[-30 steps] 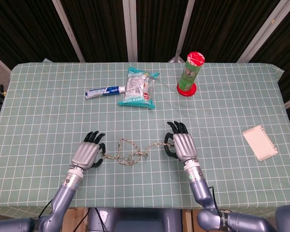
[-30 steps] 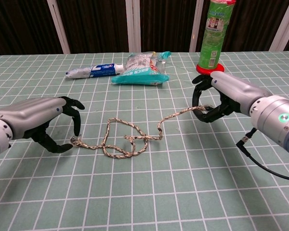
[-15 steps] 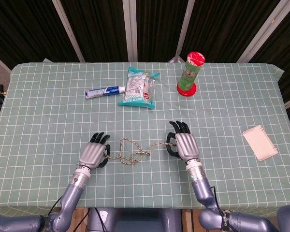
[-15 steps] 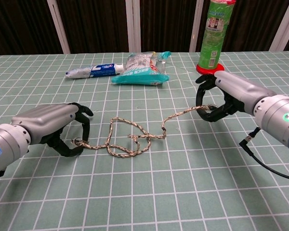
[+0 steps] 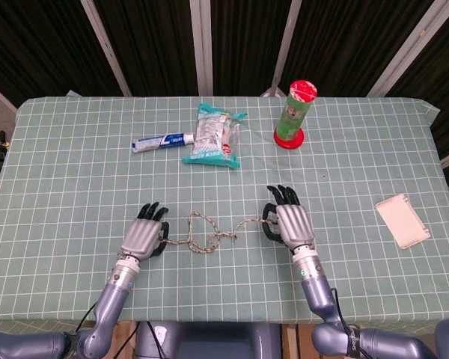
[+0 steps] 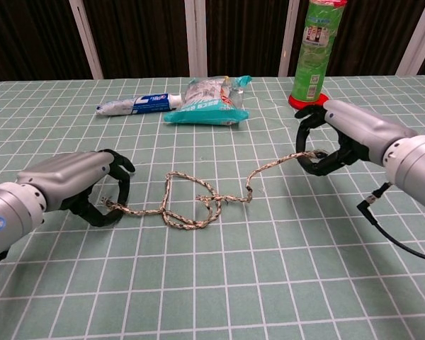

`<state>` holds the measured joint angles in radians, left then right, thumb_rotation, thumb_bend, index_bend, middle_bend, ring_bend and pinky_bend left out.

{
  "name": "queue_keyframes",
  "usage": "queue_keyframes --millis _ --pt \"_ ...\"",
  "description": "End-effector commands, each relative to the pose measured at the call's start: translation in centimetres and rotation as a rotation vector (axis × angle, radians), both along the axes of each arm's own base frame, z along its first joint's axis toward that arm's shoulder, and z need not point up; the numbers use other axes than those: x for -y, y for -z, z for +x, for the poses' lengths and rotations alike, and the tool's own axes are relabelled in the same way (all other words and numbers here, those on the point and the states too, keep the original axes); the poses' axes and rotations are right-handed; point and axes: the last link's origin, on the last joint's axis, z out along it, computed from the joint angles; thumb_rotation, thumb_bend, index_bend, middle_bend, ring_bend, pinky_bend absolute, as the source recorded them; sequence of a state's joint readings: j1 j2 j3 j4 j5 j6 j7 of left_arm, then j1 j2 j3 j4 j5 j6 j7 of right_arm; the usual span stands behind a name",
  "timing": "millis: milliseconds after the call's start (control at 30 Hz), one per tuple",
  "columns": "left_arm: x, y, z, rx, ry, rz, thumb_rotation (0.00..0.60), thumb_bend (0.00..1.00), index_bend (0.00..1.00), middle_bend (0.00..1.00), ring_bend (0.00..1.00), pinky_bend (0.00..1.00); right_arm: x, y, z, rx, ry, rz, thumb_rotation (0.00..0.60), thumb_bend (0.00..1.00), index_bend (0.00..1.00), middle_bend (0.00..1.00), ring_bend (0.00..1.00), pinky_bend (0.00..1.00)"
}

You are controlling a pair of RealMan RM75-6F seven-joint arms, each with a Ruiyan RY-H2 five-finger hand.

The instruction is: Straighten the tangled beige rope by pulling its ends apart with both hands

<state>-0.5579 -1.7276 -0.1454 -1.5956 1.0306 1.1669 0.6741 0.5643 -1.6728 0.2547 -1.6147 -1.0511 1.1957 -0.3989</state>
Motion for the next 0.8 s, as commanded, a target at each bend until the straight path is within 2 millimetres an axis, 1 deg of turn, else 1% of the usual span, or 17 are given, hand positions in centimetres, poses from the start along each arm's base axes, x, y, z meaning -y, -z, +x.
queue_keyframes --millis 33,133,267,333,600,800 --pt "-0.3 -1.8 -0.3 0.015 0.001 0.028 0.6 0.52 0.61 0.14 0.0 0.0 0.3 -1.1 -0.5 -0.01 0.004 -0.026 0.6 0.5 0.6 0.14 0.0 0.0" --pt "-0.4 -3.2 -0.6 0.024 -0.002 0.046 0.6 0.52 0.61 0.14 0.0 0.0 0.5 -2.0 -1.1 -0.019 0.011 -0.046 0.6 0.5 0.6 0.14 0.0 0.0" --pt "-0.5 -6.9 -2.2 0.035 -0.02 0.109 0.6 0.52 0.61 0.14 0.0 0.0 0.7 -4.6 -3.1 -0.046 0.047 -0.097 0.6 0.5 0.6 0.14 0.0 0.0" --pt "-0.4 -7.9 -2.9 0.034 -0.029 0.122 0.6 0.52 0.61 0.14 0.0 0.0 0.6 -5.4 -3.8 -0.053 0.059 -0.108 0.6 0.5 0.6 0.14 0.0 0.0" --pt "0.1 -11.5 -6.3 0.014 -0.088 0.176 0.6 0.52 0.61 0.14 0.0 0.0 -0.1 -8.1 -7.3 -0.066 0.141 -0.15 0.6 0.5 0.6 0.14 0.0 0.0" --pt "0.7 -13.1 -8.1 0.004 -0.117 0.201 0.6 0.53 0.61 0.14 0.0 0.0 -0.8 -9.2 -9.6 -0.083 0.187 -0.16 0.6 0.5 0.6 0.14 0.0 0.0"
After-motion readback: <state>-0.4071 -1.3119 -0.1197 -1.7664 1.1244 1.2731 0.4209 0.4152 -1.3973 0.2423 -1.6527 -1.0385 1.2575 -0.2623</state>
